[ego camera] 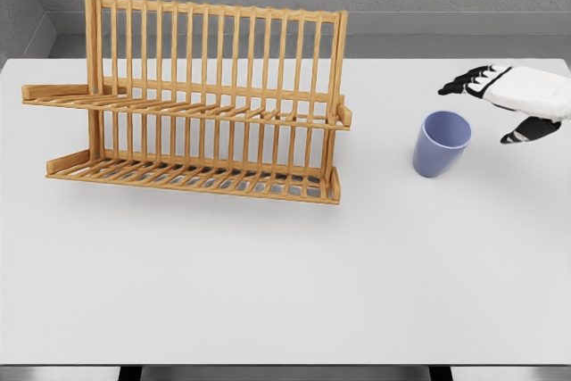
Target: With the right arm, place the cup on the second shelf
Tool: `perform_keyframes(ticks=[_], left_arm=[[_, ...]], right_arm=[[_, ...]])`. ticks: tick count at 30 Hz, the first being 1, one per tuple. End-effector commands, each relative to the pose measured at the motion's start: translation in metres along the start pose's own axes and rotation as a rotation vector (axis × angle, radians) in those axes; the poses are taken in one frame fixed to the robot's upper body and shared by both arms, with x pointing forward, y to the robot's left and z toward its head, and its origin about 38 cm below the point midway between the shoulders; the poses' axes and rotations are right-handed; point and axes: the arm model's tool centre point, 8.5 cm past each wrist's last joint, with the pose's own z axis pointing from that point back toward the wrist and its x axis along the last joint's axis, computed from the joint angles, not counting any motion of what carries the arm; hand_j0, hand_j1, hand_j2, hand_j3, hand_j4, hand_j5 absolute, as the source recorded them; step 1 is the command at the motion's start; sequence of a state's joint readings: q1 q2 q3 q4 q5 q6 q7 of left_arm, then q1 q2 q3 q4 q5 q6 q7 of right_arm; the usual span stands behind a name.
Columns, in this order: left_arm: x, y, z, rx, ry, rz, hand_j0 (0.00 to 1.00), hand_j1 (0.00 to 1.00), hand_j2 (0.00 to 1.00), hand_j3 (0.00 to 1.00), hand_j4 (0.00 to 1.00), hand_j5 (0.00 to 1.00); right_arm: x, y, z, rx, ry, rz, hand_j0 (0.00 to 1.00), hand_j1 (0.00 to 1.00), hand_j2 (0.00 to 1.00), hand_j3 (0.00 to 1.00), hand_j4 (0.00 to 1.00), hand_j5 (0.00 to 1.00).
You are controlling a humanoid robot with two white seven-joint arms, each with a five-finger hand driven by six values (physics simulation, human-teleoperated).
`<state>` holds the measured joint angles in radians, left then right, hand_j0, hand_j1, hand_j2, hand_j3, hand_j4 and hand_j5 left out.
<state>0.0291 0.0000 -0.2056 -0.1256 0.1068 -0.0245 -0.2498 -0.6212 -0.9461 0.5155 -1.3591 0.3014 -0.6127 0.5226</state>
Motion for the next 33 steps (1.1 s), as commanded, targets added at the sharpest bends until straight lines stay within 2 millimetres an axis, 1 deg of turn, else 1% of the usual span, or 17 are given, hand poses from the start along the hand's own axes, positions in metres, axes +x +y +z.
perform_keyframes(ticks=[1, 3, 5, 6, 7, 8, 10, 11, 14, 23, 29, 33], left_arm=[[0.0, 0.0, 0.0, 0.0, 0.0, 0.001, 1.0, 1.0, 1.0, 1.0, 1.0, 1.0], [0.0, 0.0, 0.0, 0.0, 0.0, 0.001, 1.0, 1.0, 1.0, 1.0, 1.0, 1.0], [0.0, 0.0, 0.0, 0.0, 0.0, 0.001, 1.0, 1.0, 1.0, 1.0, 1.0, 1.0], [0.0, 0.0, 0.0, 0.0, 0.0, 0.001, 1.0, 1.0, 1.0, 1.0, 1.0, 1.0], [0.0, 0.0, 0.0, 0.0, 0.0, 0.001, 1.0, 1.0, 1.0, 1.0, 1.0, 1.0], [0.0, 0.0, 0.0, 0.0, 0.0, 0.001, 1.0, 1.0, 1.0, 1.0, 1.0, 1.0], [0.0, 0.0, 0.0, 0.0, 0.0, 0.001, 1.0, 1.0, 1.0, 1.0, 1.0, 1.0], [0.0, 0.0, 0.0, 0.0, 0.0, 0.001, 1.0, 1.0, 1.0, 1.0, 1.0, 1.0], [0.0, 0.0, 0.0, 0.0, 0.0, 0.001, 1.0, 1.0, 1.0, 1.0, 1.0, 1.0], [0.0, 0.0, 0.0, 0.0, 0.0, 0.001, 1.0, 1.0, 1.0, 1.0, 1.0, 1.0], [0.0, 0.0, 0.0, 0.0, 0.0, 0.001, 1.0, 1.0, 1.0, 1.0, 1.0, 1.0], [0.0, 0.0, 0.0, 0.0, 0.0, 0.001, 1.0, 1.0, 1.0, 1.0, 1.0, 1.0]], right_arm=[[0.001, 0.014, -0.006, 0.101, -0.009, -0.018, 1.0, 1.0, 1.0, 1.0, 1.0, 1.0], [0.002, -0.002, -0.006, 0.075, -0.013, 0.007, 1.0, 1.0, 1.0, 1.0, 1.0, 1.0], [0.004, -0.004, -0.009, 0.066, -0.019, 0.01, 1.0, 1.0, 1.0, 1.0, 1.0, 1.0], [0.004, -0.009, -0.011, 0.058, -0.022, 0.018, 1.0, 1.0, 1.0, 1.0, 1.0, 1.0], [0.007, -0.01, -0.015, 0.051, -0.032, 0.016, 1.0, 1.0, 1.0, 1.0, 1.0, 1.0], [0.008, -0.011, -0.015, 0.049, -0.034, 0.019, 1.0, 1.0, 1.0, 1.0, 1.0, 1.0], [0.016, -0.017, -0.019, 0.039, -0.058, 0.039, 1.0, 1.0, 1.0, 1.0, 1.0, 1.0], [0.02, -0.017, -0.027, 0.04, -0.076, 0.039, 1.0, 1.0, 1.0, 1.0, 1.0, 1.0], [0.024, -0.012, -0.034, 0.06, -0.091, 0.038, 1.0, 1.0, 1.0, 1.0, 1.0, 1.0], [0.028, 0.001, -0.041, 0.1, -0.107, 0.028, 1.0, 1.0, 1.0, 1.0, 1.0, 1.0], [0.014, 0.011, -0.038, 0.118, -0.071, -0.006, 1.0, 1.0, 1.0, 1.0, 1.0, 1.0], [0.013, 0.011, -0.038, 0.118, -0.067, -0.01, 1.0, 1.0, 1.0, 1.0, 1.0, 1.0]])
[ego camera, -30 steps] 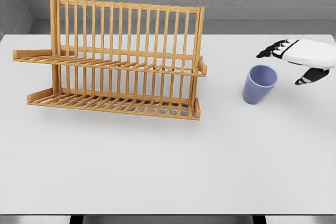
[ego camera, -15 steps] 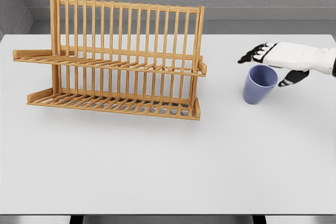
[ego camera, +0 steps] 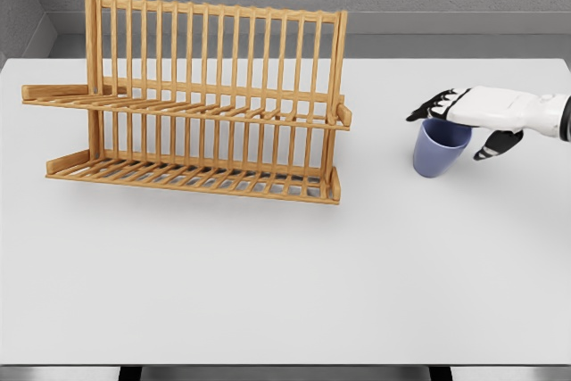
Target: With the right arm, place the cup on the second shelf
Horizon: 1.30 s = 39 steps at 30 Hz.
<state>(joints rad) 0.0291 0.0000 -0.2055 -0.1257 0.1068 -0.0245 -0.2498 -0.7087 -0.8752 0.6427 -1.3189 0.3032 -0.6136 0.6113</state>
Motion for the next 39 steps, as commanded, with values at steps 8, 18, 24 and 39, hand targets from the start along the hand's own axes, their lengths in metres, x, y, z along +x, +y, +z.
perform_keyframes(ticks=[8, 18, 24, 39], left_arm=[[0.0, 0.0, 0.0, 0.0, 0.0, 0.001, 1.0, 1.0, 1.0, 1.0, 1.0, 1.0], [0.0, 0.0, 0.0, 0.0, 0.0, 0.001, 1.0, 1.0, 1.0, 1.0, 1.0, 1.0], [0.0, 0.0, 0.0, 0.0, 0.0, 0.001, 1.0, 1.0, 1.0, 1.0, 1.0, 1.0], [0.0, 0.0, 0.0, 0.0, 0.0, 0.001, 1.0, 1.0, 1.0, 1.0, 1.0, 1.0]], right_arm=[[0.0, 0.001, -0.003, -0.005, -0.005, -0.011, 0.98, 0.98, 0.98, 0.98, 0.98, 0.98], [-0.002, 0.003, -0.006, 0.0, 0.0, -0.023, 0.76, 0.76, 0.76, 0.76, 0.76, 0.76], [-0.002, 0.002, -0.006, -0.001, -0.002, -0.02, 0.68, 0.68, 0.68, 0.68, 0.68, 0.68], [-0.003, -0.01, -0.002, -0.026, 0.004, -0.005, 0.61, 0.61, 0.61, 0.61, 0.61, 0.61]])
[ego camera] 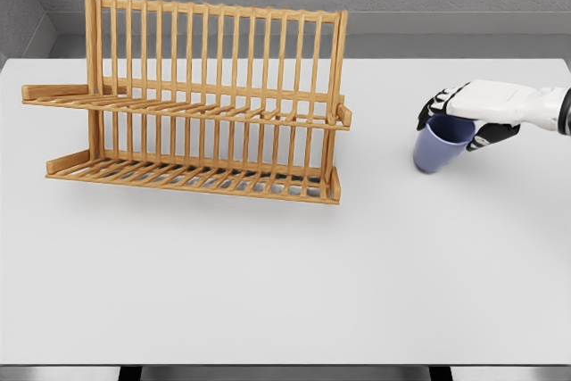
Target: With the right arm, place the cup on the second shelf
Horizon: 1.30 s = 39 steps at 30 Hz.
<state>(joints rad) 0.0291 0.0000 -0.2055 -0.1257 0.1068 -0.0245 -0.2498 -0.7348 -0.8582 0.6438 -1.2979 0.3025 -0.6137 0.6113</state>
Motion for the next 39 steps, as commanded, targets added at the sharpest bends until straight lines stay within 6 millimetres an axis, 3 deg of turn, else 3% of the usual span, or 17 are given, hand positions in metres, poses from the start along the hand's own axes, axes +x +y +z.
perform_keyframes(ticks=[1, 6, 15, 23, 24, 39], left_arm=[[0.0, 0.0, 0.0, 0.0, 0.0, 0.001, 1.0, 1.0, 1.0, 1.0, 1.0, 1.0], [0.0, 0.0, 0.0, 0.0, 0.0, 0.001, 1.0, 1.0, 1.0, 1.0, 1.0, 1.0], [0.0, 0.0, 0.0, 0.0, 0.0, 0.001, 1.0, 1.0, 1.0, 1.0, 1.0, 1.0], [0.0, 0.0, 0.0, 0.0, 0.0, 0.001, 1.0, 1.0, 1.0, 1.0, 1.0, 1.0], [0.0, 0.0, 0.0, 0.0, 0.0, 0.001, 1.0, 1.0, 1.0, 1.0, 1.0, 1.0], [0.0, 0.0, 0.0, 0.0, 0.0, 0.001, 1.0, 1.0, 1.0, 1.0, 1.0, 1.0]], right_arm=[[-0.001, -0.003, 0.002, -0.011, 0.003, -0.002, 0.61, 0.61, 0.61, 0.61, 0.61, 0.61], [-0.001, -0.008, 0.003, -0.022, 0.002, 0.0, 0.61, 0.61, 0.61, 0.61, 0.61, 0.61], [-0.003, -0.035, 0.012, -0.076, 0.016, 0.033, 0.61, 0.61, 0.61, 0.61, 0.61, 0.61], [0.017, -0.056, 0.014, -0.112, -0.027, 0.102, 0.6, 0.6, 0.6, 0.6, 0.6, 0.6], [0.016, -0.059, 0.016, -0.126, -0.023, 0.103, 0.56, 0.56, 0.56, 0.56, 0.56, 0.56], [0.042, -0.093, 0.028, -0.213, -0.064, 0.197, 0.58, 0.58, 0.58, 0.58, 0.58, 0.58]])
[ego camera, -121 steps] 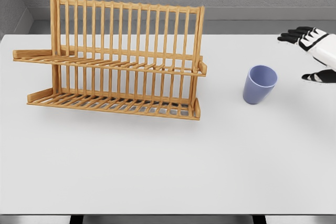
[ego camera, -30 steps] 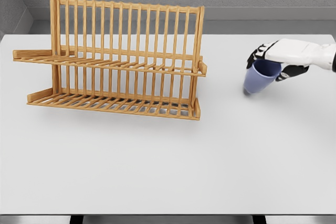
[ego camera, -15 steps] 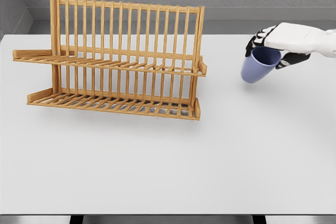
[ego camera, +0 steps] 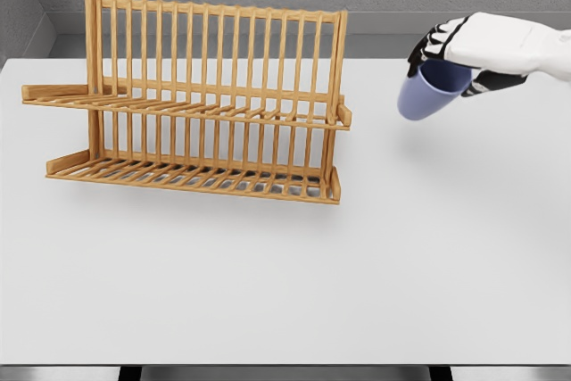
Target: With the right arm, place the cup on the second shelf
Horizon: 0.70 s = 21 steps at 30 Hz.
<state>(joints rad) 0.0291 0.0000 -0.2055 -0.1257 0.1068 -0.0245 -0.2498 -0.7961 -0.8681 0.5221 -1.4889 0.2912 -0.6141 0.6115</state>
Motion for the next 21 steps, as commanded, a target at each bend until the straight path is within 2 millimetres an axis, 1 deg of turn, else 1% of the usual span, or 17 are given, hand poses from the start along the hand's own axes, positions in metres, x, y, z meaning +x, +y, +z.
perform_keyframes(ticks=[1, 7, 10, 13, 16, 19, 21], left_arm=[[0.0, 0.0, 0.0, 0.0, 0.0, 0.001, 1.0, 1.0, 1.0, 1.0, 1.0, 1.0], [0.0, 0.0, 0.0, 0.0, 0.0, 0.001, 1.0, 1.0, 1.0, 1.0, 1.0, 1.0], [0.0, 0.0, 0.0, 0.0, 0.0, 0.001, 1.0, 1.0, 1.0, 1.0, 1.0, 1.0], [0.0, 0.0, 0.0, 0.0, 0.0, 0.001, 1.0, 1.0, 1.0, 1.0, 1.0, 1.0], [0.0, 0.0, 0.0, 0.0, 0.0, 0.001, 1.0, 1.0, 1.0, 1.0, 1.0, 1.0], [0.0, 0.0, 0.0, 0.0, 0.0, 0.001, 1.0, 1.0, 1.0, 1.0, 1.0, 1.0], [0.0, 0.0, 0.0, 0.0, 0.0, 0.001, 1.0, 1.0, 1.0, 1.0, 1.0, 1.0]], right_arm=[[0.004, -0.008, 0.001, -0.025, -0.008, 0.012, 0.58, 0.58, 0.58, 0.58, 0.58, 0.58], [0.018, -0.019, -0.003, -0.043, -0.045, 0.051, 0.58, 0.58, 0.58, 0.58, 0.58, 0.58], [0.037, -0.03, -0.007, -0.059, -0.093, 0.099, 0.58, 0.58, 0.58, 0.58, 0.58, 0.58], [0.05, -0.037, -0.009, -0.072, -0.126, 0.132, 0.58, 0.58, 0.58, 0.58, 0.58, 0.58], [0.054, -0.046, -0.009, -0.086, -0.132, 0.156, 0.58, 0.58, 0.58, 0.58, 0.58, 0.58], [0.053, -0.051, -0.008, -0.092, -0.129, 0.166, 0.58, 0.58, 0.58, 0.58, 0.58, 0.58], [0.058, -0.054, -0.008, -0.099, -0.14, 0.178, 0.58, 0.58, 0.58, 0.58, 0.58, 0.58]])
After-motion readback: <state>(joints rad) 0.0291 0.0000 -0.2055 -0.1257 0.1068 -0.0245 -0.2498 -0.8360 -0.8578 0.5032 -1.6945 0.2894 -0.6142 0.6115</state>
